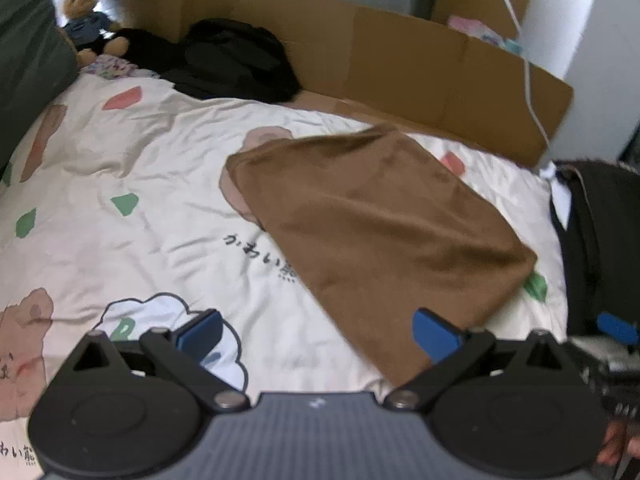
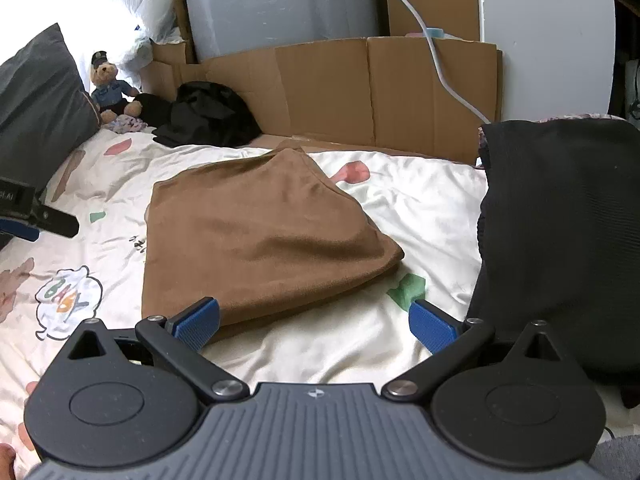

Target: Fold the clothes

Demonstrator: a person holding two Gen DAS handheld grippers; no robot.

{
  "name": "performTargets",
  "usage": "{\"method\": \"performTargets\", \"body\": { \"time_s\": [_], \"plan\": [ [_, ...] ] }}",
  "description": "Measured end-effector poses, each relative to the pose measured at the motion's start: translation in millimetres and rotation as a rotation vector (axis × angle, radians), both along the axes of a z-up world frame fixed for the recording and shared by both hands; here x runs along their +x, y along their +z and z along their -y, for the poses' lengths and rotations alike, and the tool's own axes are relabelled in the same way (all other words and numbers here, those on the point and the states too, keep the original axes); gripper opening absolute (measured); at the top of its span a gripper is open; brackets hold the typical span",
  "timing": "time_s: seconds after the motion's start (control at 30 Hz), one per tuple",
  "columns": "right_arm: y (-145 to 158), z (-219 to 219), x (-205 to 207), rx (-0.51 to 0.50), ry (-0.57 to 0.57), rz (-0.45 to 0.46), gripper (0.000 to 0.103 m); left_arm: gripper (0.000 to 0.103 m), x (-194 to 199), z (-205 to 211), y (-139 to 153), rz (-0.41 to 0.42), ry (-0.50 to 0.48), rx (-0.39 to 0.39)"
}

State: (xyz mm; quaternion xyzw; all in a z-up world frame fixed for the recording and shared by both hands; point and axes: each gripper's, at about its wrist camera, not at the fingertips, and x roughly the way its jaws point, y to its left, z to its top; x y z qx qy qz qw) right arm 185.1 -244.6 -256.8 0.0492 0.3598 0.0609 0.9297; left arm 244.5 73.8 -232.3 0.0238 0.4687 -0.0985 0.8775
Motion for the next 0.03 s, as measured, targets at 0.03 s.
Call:
{"method": "performTargets", "body": {
  "time_s": [0.03],
  "plan": [
    [0.2,-0.5,-0.5,-0.003,-0.001,0.001,0.103,0.103,-0.9,-0.8,-1.0,-0.003,-0.002,0.0]
  ]
}}
